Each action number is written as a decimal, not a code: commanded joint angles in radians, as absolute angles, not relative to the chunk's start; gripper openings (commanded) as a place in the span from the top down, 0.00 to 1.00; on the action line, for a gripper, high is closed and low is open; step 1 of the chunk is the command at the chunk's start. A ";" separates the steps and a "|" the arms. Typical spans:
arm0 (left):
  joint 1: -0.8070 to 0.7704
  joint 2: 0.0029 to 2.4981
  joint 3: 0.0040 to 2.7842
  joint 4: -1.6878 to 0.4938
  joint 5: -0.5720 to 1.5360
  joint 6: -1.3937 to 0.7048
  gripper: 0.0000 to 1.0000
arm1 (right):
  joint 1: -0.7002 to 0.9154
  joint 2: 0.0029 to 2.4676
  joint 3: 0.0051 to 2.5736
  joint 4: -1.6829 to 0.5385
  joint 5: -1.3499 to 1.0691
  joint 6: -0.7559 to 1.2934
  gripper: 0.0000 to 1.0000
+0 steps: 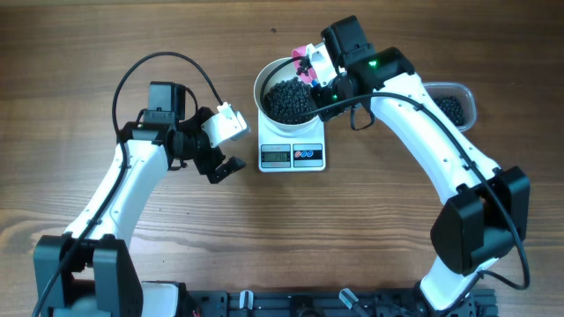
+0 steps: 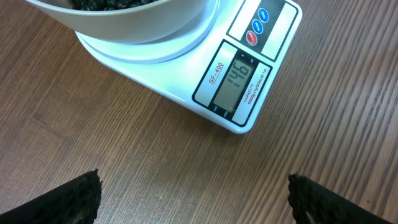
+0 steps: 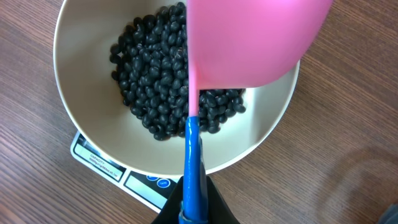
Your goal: Scoop item into bowl and weigh 150g on scale
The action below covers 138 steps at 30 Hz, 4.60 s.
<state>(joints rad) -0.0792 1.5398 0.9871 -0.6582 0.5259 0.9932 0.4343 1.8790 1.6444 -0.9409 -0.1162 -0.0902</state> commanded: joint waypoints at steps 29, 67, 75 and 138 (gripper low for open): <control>-0.076 1.549 0.980 -0.655 0.542 1.003 0.00 | 0.439 1.859 1.642 -0.892 -0.155 -0.087 0.96; -0.076 1.549 0.980 -0.655 0.542 1.003 0.00 | 0.336 1.859 1.642 -0.987 -0.416 -0.115 0.96; -0.076 1.549 0.980 -0.655 0.541 1.003 0.00 | 0.349 1.859 1.642 -1.038 -0.345 -0.158 0.96; -0.076 1.549 0.980 -0.655 0.542 1.003 0.00 | 0.336 1.859 1.642 -1.022 -0.441 -0.184 0.96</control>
